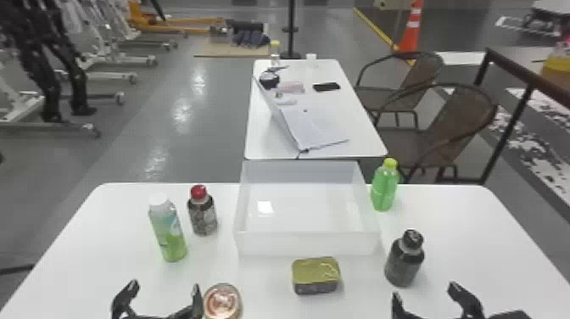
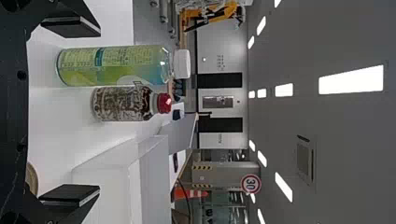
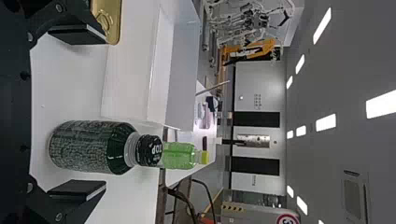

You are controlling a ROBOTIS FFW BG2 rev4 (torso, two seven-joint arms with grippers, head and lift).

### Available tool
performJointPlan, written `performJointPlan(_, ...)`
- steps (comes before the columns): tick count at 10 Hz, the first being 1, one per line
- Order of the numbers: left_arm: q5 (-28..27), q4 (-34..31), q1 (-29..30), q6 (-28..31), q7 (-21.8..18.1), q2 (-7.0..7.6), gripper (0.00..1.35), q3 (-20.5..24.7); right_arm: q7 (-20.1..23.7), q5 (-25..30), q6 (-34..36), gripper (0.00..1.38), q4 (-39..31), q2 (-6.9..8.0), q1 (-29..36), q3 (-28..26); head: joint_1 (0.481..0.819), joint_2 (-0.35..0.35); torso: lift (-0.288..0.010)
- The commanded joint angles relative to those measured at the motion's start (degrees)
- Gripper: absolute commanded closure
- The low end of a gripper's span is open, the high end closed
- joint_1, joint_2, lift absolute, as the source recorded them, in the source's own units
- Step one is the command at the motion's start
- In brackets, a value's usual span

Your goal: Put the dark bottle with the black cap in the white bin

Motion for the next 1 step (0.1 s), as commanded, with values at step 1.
performJointPlan(1, 0.01, 0.09, 0.09, -0.08, 0.00, -0.20, 0.12, 0.16, -0.09, -0.16, 0.00, 0.19, 0.12, 0.00, -0.09, -0.06, 0.549, 0.000, -0.100)
